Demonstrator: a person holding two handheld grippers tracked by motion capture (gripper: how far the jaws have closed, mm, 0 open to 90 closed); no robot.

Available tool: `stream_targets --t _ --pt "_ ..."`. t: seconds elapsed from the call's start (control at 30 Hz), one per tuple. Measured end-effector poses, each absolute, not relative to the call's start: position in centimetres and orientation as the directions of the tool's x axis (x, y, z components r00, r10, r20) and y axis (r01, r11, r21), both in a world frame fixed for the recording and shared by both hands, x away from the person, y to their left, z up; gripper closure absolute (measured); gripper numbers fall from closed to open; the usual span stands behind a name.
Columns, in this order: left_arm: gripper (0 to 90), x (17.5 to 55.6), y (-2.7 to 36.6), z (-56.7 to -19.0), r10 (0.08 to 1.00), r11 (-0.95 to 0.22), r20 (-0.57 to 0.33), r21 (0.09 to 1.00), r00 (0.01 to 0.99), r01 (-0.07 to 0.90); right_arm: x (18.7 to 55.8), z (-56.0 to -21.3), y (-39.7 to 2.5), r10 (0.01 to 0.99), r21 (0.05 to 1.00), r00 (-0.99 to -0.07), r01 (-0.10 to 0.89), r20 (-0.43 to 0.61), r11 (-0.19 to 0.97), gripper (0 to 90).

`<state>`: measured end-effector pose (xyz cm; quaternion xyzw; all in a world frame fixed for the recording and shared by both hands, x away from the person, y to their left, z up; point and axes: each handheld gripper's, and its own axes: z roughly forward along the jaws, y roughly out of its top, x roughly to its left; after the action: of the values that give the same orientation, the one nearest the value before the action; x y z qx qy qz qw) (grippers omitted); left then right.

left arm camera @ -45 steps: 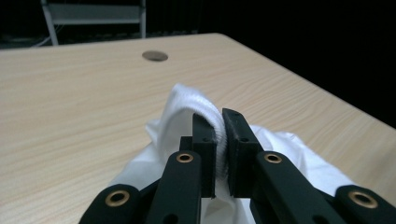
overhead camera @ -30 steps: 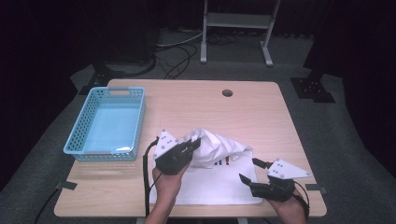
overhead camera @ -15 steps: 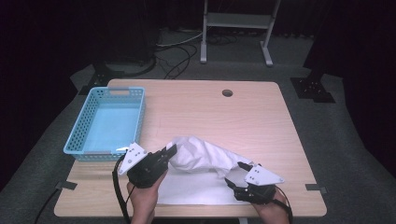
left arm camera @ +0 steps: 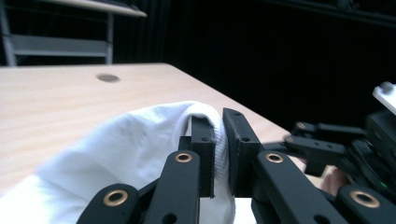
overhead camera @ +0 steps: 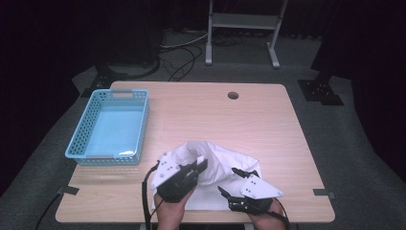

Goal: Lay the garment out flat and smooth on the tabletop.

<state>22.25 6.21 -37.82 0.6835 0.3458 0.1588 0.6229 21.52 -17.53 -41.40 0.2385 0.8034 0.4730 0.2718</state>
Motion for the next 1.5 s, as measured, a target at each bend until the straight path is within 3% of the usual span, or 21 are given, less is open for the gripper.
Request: stream_targets --t 0.23,0.5,0.8,1.2,1.27,1.4,1.5 --pt "79.1 22.0 3.1 -40.6 0.631 -0.058 -0.214 0.945 0.746 0.321 20.6 -43.1 -20.5 0.669 0.865 -0.721 0.205 -0.183 0.458 29.7" --pt "55.9 21.2 4.5 -41.4 0.623 -0.053 -0.224 0.944 0.750 0.326 19.7 -43.3 -21.2 0.678 0.869 -0.723 0.246 -0.131 0.430 28.5" --pt "49.7 19.9 8.9 -41.1 0.656 -0.007 -0.234 0.949 0.717 0.316 18.9 -43.3 -16.5 0.642 0.882 -0.759 0.226 -0.107 0.414 28.0" --pt "48.6 20.2 9.9 -40.2 0.603 -0.009 -0.233 0.954 0.763 0.299 18.3 -43.9 -9.3 0.732 0.903 -0.641 0.137 -0.233 0.407 23.7" --pt "48.7 20.2 10.1 -40.0 0.597 -0.006 -0.232 0.956 0.768 0.294 18.7 -44.1 -8.8 0.747 0.905 -0.621 0.138 -0.237 0.403 29.3" --pt "48.6 20.2 10.6 -39.7 0.593 -0.006 -0.227 0.958 0.773 0.287 19.2 -44.1 -9.1 0.751 0.910 -0.610 0.116 -0.252 0.399 61.0" --pt "48.4 20.3 10.7 -39.9 0.589 -0.010 -0.228 0.957 0.775 0.289 19.5 -43.5 -9.8 0.743 0.911 -0.624 0.118 -0.242 0.395 75.9"
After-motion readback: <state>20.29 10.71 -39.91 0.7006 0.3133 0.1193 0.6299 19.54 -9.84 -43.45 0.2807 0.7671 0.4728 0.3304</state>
